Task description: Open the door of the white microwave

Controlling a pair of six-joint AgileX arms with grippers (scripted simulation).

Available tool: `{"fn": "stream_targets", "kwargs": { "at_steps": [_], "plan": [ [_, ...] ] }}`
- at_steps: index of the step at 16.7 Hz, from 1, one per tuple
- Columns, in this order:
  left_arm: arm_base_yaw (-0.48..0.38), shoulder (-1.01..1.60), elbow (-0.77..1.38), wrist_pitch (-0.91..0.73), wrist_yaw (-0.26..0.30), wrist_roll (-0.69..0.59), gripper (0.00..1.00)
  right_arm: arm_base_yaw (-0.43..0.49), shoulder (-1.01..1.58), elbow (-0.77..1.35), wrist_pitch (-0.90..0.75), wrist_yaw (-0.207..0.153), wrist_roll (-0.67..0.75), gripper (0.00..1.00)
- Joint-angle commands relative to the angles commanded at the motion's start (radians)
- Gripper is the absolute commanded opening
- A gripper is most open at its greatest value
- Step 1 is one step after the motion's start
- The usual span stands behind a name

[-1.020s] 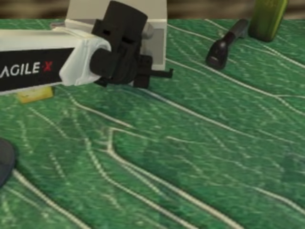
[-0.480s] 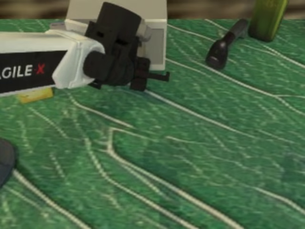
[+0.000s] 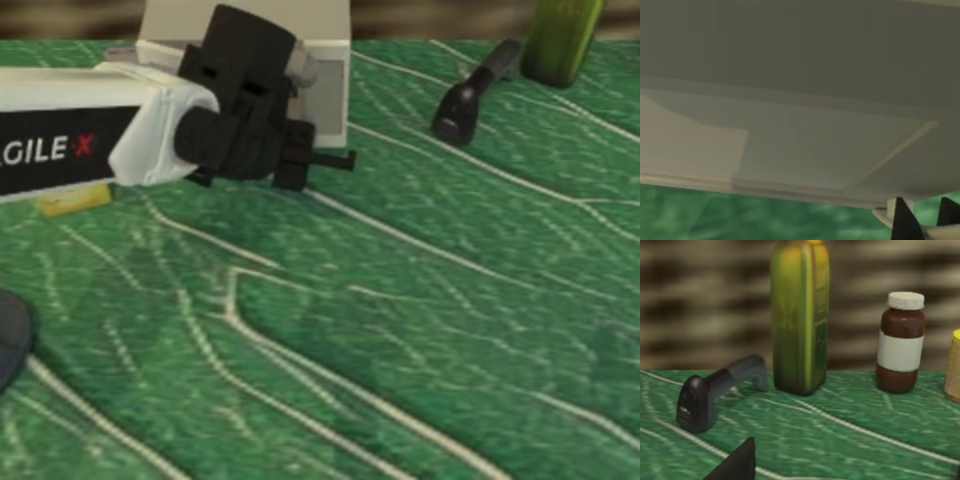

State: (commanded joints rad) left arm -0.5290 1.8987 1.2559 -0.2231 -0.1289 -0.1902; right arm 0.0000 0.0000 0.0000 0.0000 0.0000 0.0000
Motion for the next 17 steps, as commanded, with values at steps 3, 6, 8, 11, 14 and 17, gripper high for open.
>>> {"fn": "stream_targets", "kwargs": {
  "at_steps": [3,6,8,11,14,17],
  "plan": [
    [0.0,0.0,0.0,0.0,0.0,0.0,0.0,0.0,0.0,0.0,0.0,0.0,0.0,1.0],
    [0.0,0.0,0.0,0.0,0.0,0.0,0.0,0.0,0.0,0.0,0.0,0.0,0.0,1.0],
    [0.0,0.0,0.0,0.0,0.0,0.0,0.0,0.0,0.0,0.0,0.0,0.0,0.0,1.0],
    [0.0,0.0,0.0,0.0,0.0,0.0,0.0,0.0,0.0,0.0,0.0,0.0,0.0,1.0],
    [-0.006,0.001,0.001,0.0,0.01,-0.002,0.0,0.0,0.0,0.0,0.0,0.0,0.0,1.0],
    [0.008,-0.023,-0.026,0.013,0.033,0.033,0.0,0.0,0.0,0.0,0.0,0.0,0.0,1.0]
  ]
}}
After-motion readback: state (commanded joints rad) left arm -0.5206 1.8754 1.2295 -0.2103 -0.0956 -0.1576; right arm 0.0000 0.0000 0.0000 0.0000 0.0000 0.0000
